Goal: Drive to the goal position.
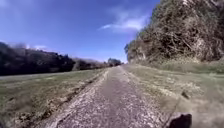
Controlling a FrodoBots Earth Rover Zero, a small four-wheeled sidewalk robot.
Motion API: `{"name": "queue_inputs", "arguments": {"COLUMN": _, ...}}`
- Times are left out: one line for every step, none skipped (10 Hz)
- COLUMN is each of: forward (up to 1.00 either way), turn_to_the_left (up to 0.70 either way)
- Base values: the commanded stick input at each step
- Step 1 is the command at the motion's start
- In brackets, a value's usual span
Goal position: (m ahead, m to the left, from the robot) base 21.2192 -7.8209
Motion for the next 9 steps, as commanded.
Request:
{"name": "queue_inputs", "arguments": {"forward": 0.5, "turn_to_the_left": 0.0}}
{"name": "queue_inputs", "arguments": {"forward": 0.5, "turn_to_the_left": 0.0}}
{"name": "queue_inputs", "arguments": {"forward": 0.5, "turn_to_the_left": 0.0}}
{"name": "queue_inputs", "arguments": {"forward": 0.5, "turn_to_the_left": 0.0}}
{"name": "queue_inputs", "arguments": {"forward": 0.5, "turn_to_the_left": 0.0}}
{"name": "queue_inputs", "arguments": {"forward": 0.5, "turn_to_the_left": 0.0}}
{"name": "queue_inputs", "arguments": {"forward": 0.5, "turn_to_the_left": 0.0}}
{"name": "queue_inputs", "arguments": {"forward": 0.5, "turn_to_the_left": 0.0}}
{"name": "queue_inputs", "arguments": {"forward": 0.5, "turn_to_the_left": 0.0}}
